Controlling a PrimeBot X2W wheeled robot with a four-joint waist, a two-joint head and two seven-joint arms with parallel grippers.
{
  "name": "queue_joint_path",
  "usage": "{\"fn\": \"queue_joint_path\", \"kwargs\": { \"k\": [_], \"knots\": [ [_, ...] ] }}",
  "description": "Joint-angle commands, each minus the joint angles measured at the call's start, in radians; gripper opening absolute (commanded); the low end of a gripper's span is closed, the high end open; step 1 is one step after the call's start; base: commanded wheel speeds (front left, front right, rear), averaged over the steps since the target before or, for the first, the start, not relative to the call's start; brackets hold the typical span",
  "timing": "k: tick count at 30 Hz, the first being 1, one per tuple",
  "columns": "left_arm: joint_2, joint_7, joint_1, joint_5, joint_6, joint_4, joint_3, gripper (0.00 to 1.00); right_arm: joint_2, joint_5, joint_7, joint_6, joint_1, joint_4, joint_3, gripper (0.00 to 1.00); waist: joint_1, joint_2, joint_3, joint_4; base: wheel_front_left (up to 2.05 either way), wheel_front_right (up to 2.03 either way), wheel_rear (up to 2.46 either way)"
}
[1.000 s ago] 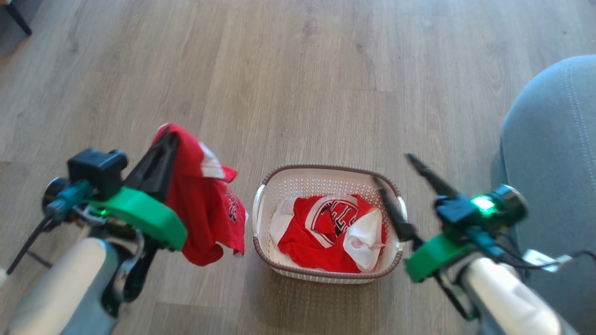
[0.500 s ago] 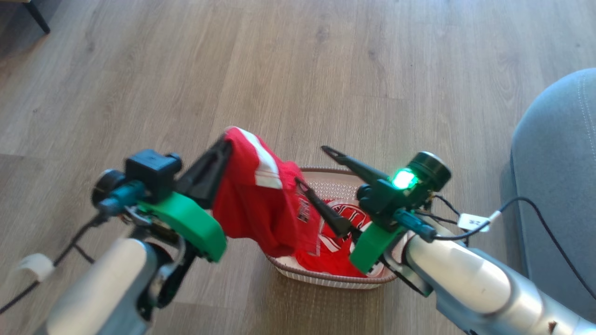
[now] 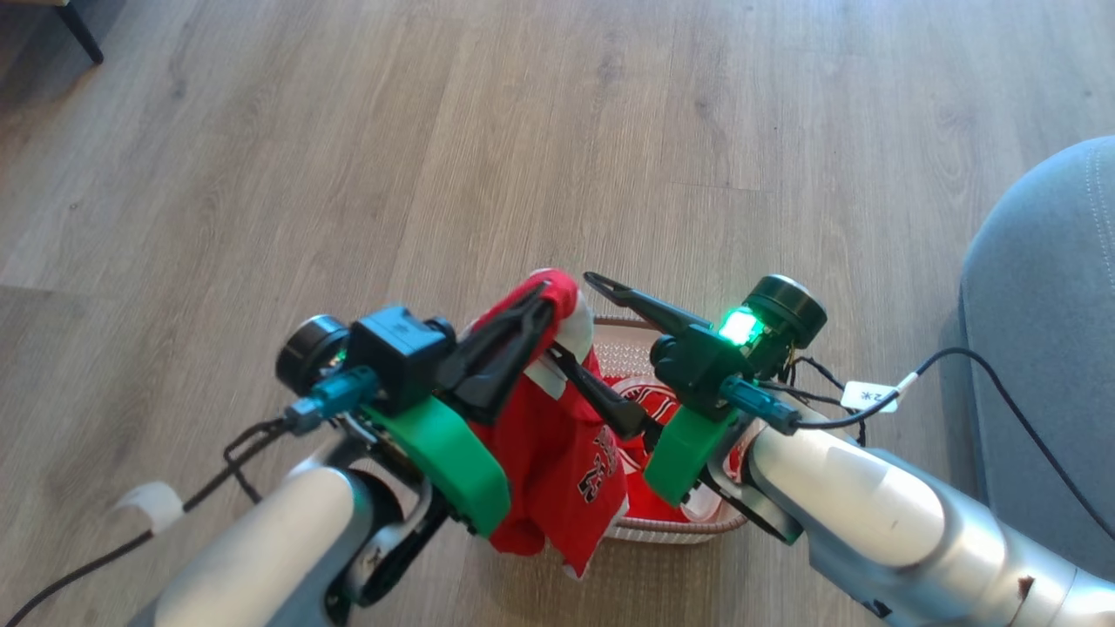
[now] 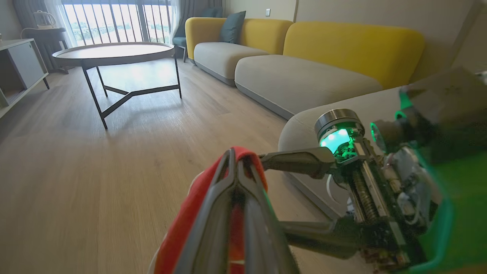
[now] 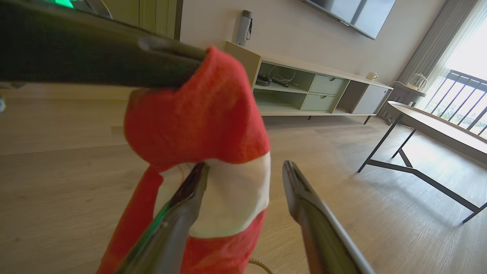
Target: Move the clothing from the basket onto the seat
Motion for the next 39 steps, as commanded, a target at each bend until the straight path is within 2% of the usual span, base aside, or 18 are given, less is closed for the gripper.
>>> {"fn": "queue_joint_path", "kwargs": {
  "k": [1, 11, 12, 13, 15, 16, 27, 28, 30, 32, 34, 35, 39],
  "knots": [
    [0.008, 0.006, -0.069, 0.010, -0.005, -0.046, 0.035, 0.00, 0.005, 0.010, -0.005, 0.007, -0.012, -0.018, -0.003, 1.00, 0.0000, 0.0000, 0.001, -0.002, 0.00, 0.00, 0.00],
    [0.001, 0.030, -0.074, 0.003, -0.018, -0.086, 0.005, 0.00, 0.018, 0.050, -0.005, 0.007, -0.005, 0.003, 0.006, 1.00, 0.0000, 0.0000, 0.006, -0.014, 0.00, 0.00, 0.00],
    [0.000, 0.031, -0.074, 0.000, -0.019, -0.087, 0.003, 0.00, 0.017, 0.054, -0.005, 0.007, -0.006, 0.004, 0.008, 0.92, 0.0000, 0.0000, 0.007, -0.014, 0.00, 0.00, 0.00],
    [-0.001, 0.032, -0.073, -0.002, -0.021, -0.088, 0.001, 0.00, 0.016, 0.059, -0.005, 0.007, -0.006, 0.005, 0.011, 0.53, 0.0000, 0.0000, 0.007, -0.014, 0.00, 0.00, 0.00],
    [-0.002, 0.032, -0.071, -0.006, -0.023, -0.088, -0.003, 0.00, 0.013, 0.067, -0.005, 0.007, -0.007, 0.008, 0.017, 0.25, 0.0000, 0.0000, 0.007, -0.015, 0.00, 0.00, 0.00],
    [-0.002, 0.031, -0.070, -0.007, -0.024, -0.087, -0.004, 0.00, 0.012, 0.071, -0.005, 0.007, -0.008, 0.009, 0.020, 0.00, 0.0000, 0.0000, 0.007, -0.016, 0.00, 0.00, 0.00],
    [0.002, 0.013, -0.065, -0.012, -0.023, -0.070, -0.002, 0.01, -0.012, 0.103, -0.005, 0.007, -0.010, 0.013, 0.021, 0.00, 0.0000, 0.0000, 0.003, -0.028, 0.00, 0.00, 0.00],
    [0.003, 0.012, -0.064, -0.012, -0.023, -0.068, -0.002, 0.10, -0.014, 0.104, -0.005, 0.007, -0.009, 0.012, 0.017, 0.00, 0.0000, 0.0000, 0.003, -0.030, 0.00, 0.00, 0.00],
    [0.005, 0.006, -0.062, -0.009, -0.021, -0.065, -0.002, 0.37, -0.019, 0.105, -0.005, 0.007, -0.005, 0.010, 0.007, 0.00, 0.0000, 0.0000, 0.004, -0.035, 0.00, 0.00, 0.00],
    [0.005, 0.000, -0.060, -0.007, -0.021, -0.061, -0.002, 0.58, -0.025, 0.103, -0.005, 0.007, -0.001, 0.010, -0.005, 0.00, 0.0000, 0.0000, 0.006, -0.041, 0.00, 0.00, 0.00],
    [0.006, -0.009, -0.060, -0.004, -0.021, -0.054, -0.001, 0.97, -0.033, 0.100, -0.005, 0.007, 0.003, 0.008, -0.018, 0.00, 0.0000, 0.0000, 0.010, -0.047, 0.00, 0.00, 0.00],
    [0.007, -0.015, -0.060, -0.003, -0.021, -0.049, 0.000, 1.00, -0.037, 0.098, -0.005, 0.007, 0.006, 0.006, -0.025, 0.00, 0.0000, 0.0000, 0.012, -0.051, 0.00, 0.00, 0.00],
    [0.009, -0.043, -0.057, 0.000, -0.024, -0.027, 0.006, 1.00, -0.055, 0.088, -0.005, 0.007, 0.018, -0.003, -0.054, 0.00, 0.0000, 0.0000, 0.020, -0.074, 0.00, 0.00, 0.00]
  ]
}}
